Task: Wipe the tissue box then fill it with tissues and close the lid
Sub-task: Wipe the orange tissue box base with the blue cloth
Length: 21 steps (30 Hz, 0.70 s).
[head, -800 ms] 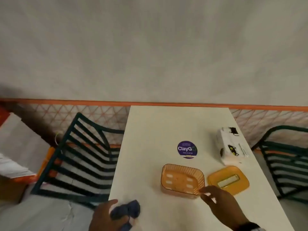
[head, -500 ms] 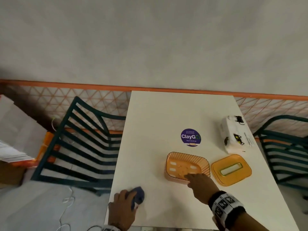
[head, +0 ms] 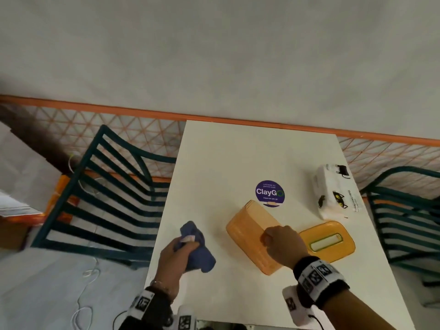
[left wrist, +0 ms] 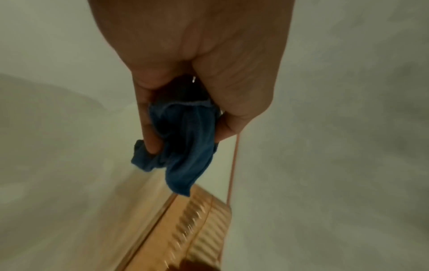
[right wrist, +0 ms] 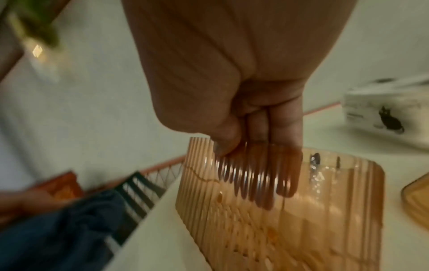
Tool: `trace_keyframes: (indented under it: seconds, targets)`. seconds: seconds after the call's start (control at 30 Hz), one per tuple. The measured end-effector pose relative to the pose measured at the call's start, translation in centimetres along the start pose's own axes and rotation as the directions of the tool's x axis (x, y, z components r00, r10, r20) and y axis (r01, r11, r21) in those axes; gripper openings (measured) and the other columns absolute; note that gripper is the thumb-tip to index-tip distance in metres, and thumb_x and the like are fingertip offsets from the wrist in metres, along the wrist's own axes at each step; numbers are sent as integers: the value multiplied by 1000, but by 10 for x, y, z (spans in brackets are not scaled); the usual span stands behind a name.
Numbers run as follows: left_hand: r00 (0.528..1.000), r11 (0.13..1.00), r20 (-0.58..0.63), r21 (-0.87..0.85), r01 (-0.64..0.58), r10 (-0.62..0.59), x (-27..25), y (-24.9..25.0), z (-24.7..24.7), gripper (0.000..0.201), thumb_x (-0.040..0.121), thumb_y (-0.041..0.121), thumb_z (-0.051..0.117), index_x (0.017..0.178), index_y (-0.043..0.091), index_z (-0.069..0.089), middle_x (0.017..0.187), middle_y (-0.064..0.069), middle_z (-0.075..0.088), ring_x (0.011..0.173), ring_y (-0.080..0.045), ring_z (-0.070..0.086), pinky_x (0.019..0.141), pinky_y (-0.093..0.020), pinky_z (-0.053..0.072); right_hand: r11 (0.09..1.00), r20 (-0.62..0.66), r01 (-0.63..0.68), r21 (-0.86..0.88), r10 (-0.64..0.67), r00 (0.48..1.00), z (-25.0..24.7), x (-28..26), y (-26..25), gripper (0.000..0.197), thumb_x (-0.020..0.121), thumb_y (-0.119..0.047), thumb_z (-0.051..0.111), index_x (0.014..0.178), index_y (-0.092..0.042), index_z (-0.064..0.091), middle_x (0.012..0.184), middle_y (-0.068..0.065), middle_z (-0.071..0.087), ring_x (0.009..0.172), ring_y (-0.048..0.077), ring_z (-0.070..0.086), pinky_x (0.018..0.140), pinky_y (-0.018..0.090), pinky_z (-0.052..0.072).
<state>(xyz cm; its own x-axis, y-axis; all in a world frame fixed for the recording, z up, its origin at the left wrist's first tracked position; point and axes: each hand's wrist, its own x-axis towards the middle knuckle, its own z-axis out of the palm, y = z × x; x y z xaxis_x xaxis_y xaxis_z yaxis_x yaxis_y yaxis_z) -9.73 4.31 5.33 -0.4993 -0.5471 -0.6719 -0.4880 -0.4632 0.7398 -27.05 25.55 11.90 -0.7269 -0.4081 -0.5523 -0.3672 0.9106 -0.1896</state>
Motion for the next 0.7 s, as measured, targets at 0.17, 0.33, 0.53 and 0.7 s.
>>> trace_keyframes:
  seconds: [0.17, 0.33, 0.53, 0.7]
  targets:
    - [852, 793, 55, 337, -507, 521, -19, 53, 81, 16, 90, 32, 71, 105, 32, 65, 103, 12, 69, 92, -4, 64, 71, -17, 45, 860, 76, 53, 508, -106, 991, -19, -2, 3, 31, 95, -3, 42, 91, -11, 71, 91, 0, 76, 72, 19, 76, 62, 33, 60]
    - [611, 354, 281, 610, -709, 740, -33, 46, 142, 48, 92, 31, 65, 139, 29, 54, 139, 16, 55, 122, -10, 43, 87, -19, 44, 601, 70, 13, 799, -114, 991, -31, -5, 14, 29, 102, -5, 41, 101, -2, 71, 95, 13, 78, 79, 34, 76, 70, 47, 63]
    - [606, 278, 431, 611, -741, 668, -57, -3, 138, 44, 80, 42, 62, 121, 27, 64, 118, 15, 54, 113, -8, 50, 82, -13, 49, 329, 141, -122, 937, -35, 989, -28, -4, 45, 28, 103, -2, 44, 103, 5, 72, 99, 26, 75, 80, 41, 73, 77, 58, 61]
    - [724, 423, 144, 729, -539, 674, -28, 32, 149, 35, 91, 38, 65, 122, 22, 63, 115, 5, 51, 105, -15, 54, 77, -27, 53, 264, 173, -153, 952, -52, 984, -29, -12, 44, 26, 106, -8, 41, 110, 2, 65, 102, 22, 76, 92, 46, 72, 72, 52, 61]
